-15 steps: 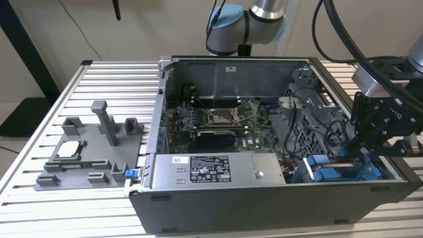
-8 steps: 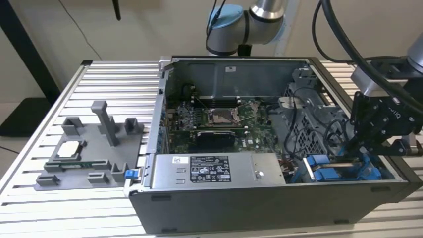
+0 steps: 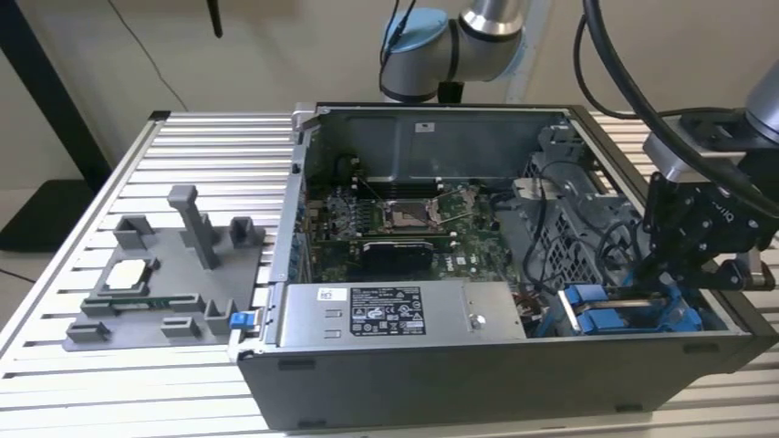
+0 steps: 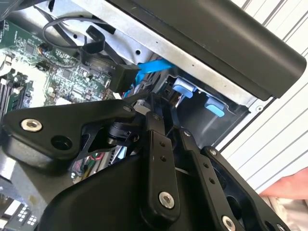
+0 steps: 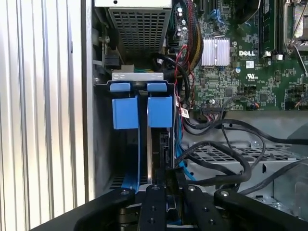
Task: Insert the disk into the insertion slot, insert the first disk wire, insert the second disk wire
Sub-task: 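Insert the first disk wire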
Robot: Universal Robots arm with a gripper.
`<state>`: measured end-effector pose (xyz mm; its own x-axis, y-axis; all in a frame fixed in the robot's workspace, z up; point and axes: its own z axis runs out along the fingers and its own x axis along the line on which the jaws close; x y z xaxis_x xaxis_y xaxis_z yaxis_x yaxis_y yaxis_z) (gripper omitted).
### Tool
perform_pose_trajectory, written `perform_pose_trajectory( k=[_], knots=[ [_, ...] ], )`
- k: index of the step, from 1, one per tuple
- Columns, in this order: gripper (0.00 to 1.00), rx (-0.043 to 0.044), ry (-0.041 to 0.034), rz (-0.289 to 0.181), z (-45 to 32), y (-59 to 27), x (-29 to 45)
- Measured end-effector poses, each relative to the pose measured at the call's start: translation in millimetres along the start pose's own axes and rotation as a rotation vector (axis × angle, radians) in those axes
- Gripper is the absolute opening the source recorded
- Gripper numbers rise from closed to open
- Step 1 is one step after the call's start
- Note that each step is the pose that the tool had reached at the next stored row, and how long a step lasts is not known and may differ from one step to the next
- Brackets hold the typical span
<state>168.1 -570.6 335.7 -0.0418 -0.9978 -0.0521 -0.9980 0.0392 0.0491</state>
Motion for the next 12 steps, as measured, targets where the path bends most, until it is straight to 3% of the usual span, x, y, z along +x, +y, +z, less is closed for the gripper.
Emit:
perform_pose_trajectory(
  k=[5, 6, 12],
  knots=[
    [0.0, 0.0, -0.0011, 0.001, 3.0, -0.2, 0.0],
    [1.0, -0.0001, -0.0015, 0.001, 3.4, -0.2, 0.2],
    [1.0, -0.0047, 0.0, 0.001, -8.5, 0.5, -0.5]
  ],
)
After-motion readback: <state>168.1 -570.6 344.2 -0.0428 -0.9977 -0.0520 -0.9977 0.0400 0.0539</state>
